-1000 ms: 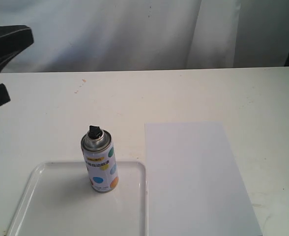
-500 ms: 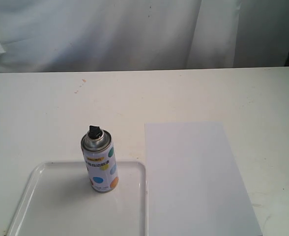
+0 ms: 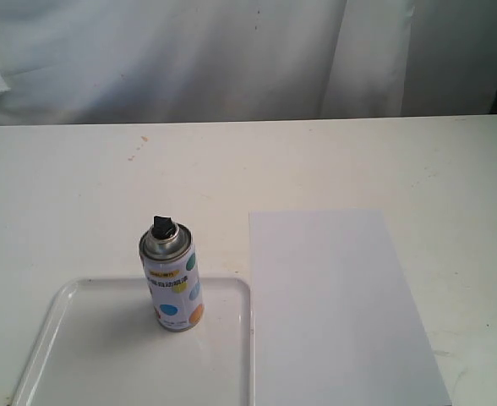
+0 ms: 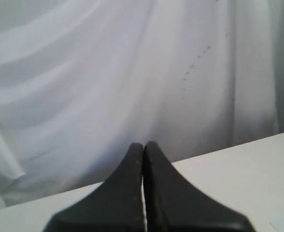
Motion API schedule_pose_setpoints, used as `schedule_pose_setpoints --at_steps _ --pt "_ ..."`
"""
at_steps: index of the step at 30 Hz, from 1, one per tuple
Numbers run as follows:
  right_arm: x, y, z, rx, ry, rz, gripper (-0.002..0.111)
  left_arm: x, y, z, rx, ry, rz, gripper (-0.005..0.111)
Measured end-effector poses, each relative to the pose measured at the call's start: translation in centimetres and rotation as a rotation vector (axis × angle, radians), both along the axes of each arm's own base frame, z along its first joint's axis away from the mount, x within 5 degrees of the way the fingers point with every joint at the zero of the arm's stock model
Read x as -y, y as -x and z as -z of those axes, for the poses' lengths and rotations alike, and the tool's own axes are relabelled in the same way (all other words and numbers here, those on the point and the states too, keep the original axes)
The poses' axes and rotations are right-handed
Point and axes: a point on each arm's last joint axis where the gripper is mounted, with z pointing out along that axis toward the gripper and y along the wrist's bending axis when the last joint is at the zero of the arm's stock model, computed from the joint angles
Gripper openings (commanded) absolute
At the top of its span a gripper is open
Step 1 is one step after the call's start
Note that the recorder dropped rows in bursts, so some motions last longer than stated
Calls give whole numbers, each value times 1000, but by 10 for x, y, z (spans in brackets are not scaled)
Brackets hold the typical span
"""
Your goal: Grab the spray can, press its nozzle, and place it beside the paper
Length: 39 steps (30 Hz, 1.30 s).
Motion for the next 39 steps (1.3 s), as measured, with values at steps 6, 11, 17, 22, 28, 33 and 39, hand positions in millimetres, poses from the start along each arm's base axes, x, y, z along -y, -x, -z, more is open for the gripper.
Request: schedule_pose_setpoints --at_steps 6,11,17,22,28,33,39 --pt "0 0 0 0 0 0 0 -14 15 22 -66 9 -121 0" --pt "0 0 0 0 0 0 0 -21 39 35 -116 41 -167 0" --pt "0 0 0 0 0 0 0 -27 65 53 -100 86 -186 0" --pt "0 0 0 0 0 0 0 -31 80 80 -90 170 -245 0" --pt "0 0 0 0 0 0 0 -32 90 102 -87 226 -279 0" --pt "0 0 0 0 0 0 0 -31 93 115 -124 226 -282 0" --pt "0 0 0 0 0 0 0 -31 90 140 -198 223 -289 0"
